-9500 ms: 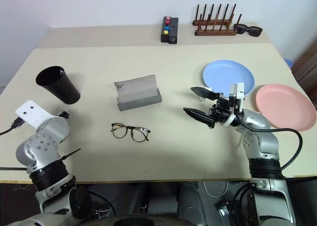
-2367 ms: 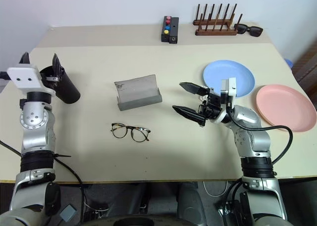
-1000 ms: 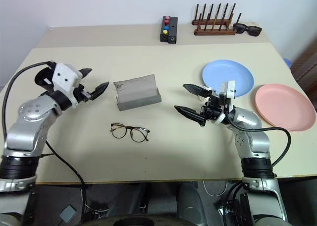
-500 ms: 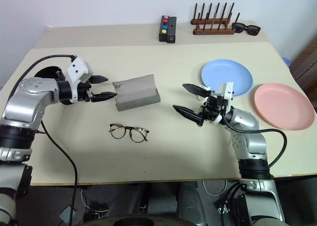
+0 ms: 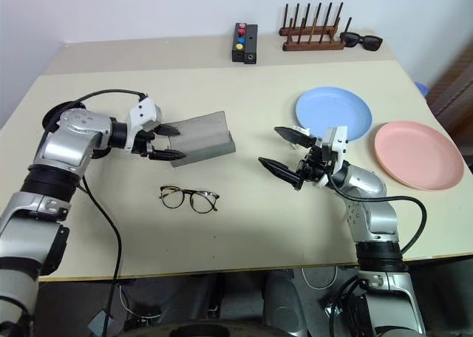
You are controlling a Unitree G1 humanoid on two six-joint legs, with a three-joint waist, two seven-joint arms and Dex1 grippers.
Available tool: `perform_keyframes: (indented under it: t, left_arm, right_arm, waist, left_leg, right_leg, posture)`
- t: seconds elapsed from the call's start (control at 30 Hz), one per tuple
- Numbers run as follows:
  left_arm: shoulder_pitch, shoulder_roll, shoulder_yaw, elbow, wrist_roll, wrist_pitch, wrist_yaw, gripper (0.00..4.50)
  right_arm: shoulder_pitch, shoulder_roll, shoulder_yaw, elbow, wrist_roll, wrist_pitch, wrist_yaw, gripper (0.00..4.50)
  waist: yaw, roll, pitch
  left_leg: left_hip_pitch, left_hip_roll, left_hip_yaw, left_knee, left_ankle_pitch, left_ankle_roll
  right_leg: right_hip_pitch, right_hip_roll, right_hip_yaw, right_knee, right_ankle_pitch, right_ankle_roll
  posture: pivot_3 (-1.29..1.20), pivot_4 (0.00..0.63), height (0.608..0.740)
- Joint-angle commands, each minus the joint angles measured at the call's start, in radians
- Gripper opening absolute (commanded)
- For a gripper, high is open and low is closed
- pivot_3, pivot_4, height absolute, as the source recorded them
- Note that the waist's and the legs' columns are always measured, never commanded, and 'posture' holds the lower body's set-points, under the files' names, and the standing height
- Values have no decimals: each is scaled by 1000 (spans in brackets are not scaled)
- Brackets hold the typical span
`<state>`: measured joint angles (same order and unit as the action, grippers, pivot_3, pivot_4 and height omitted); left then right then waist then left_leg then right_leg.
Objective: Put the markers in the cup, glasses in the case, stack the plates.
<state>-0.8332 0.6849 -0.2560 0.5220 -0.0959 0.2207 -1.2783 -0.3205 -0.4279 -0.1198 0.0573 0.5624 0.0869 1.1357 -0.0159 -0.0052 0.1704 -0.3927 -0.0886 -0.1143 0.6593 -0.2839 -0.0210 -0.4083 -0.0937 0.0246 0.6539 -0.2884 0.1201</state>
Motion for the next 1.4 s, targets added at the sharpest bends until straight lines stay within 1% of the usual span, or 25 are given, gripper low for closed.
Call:
perform_keyframes:
  t: [0.03,0.67,0.93,0.97,1.0,1.13,1.2,1.4]
  left_arm:
    - [14,5,10,-6,17,-45,-10,3744]
    - [11,-33,21,43,62,-79,22,3744]
    - [-43,-36,25,128,65,-115,-10,3744]
    - [-48,-37,24,138,67,-121,-12,3237]
    - [-53,-39,23,149,69,-128,-15,2891]
    - [-68,-48,16,177,76,-152,-32,1092]
    - [-73,-53,13,191,80,-163,-40,87]
    - [-80,-66,9,219,95,-190,-52,33]
  right_arm:
    - [9,-4,0,-49,6,-12,1,4500]
    - [30,-15,-3,-60,6,-11,-2,4500]
    - [32,-12,-1,-67,8,-9,-9,4500]
    - [33,-12,0,-68,8,-8,-9,4500]
    - [35,-12,0,-69,9,-8,-9,4500]
    - [43,-14,-1,-71,10,-10,-6,4500]
    - [46,-15,-1,-73,11,-10,-4,4500]
    - [54,-17,2,-82,11,-9,2,4500]
  waist:
    - [0,0,0]
    - [2,0,0]
    - [2,0,0]
    - [2,0,0]
    - [2,0,0]
    - [3,0,0]
    - [2,0,0]
    - [2,0,0]
  left_leg:
    - [0,0,0,0,0,0]
    - [0,0,0,2,0,0]
    - [0,0,0,2,0,0]
    - [0,0,0,2,0,0]
    - [0,0,0,2,0,0]
    - [0,0,0,2,0,0]
    - [0,0,0,3,0,0]
    - [0,0,0,3,0,0]
  right_leg:
    - [0,0,0,0,0,0]
    - [0,0,0,2,0,0]
    - [0,0,0,2,0,0]
    - [0,0,0,2,0,0]
    - [0,0,0,2,0,0]
    - [0,0,0,3,0,0]
    - [0,0,0,3,0,0]
    - [0,0,0,3,0,0]
  posture:
    - [0,150,740]
    - [0,150,740]
    - [0,150,740]
    - [0,150,740]
    - [0,150,740]
    - [0,150,740]
    - [0,150,740]
    - [0,150,740]
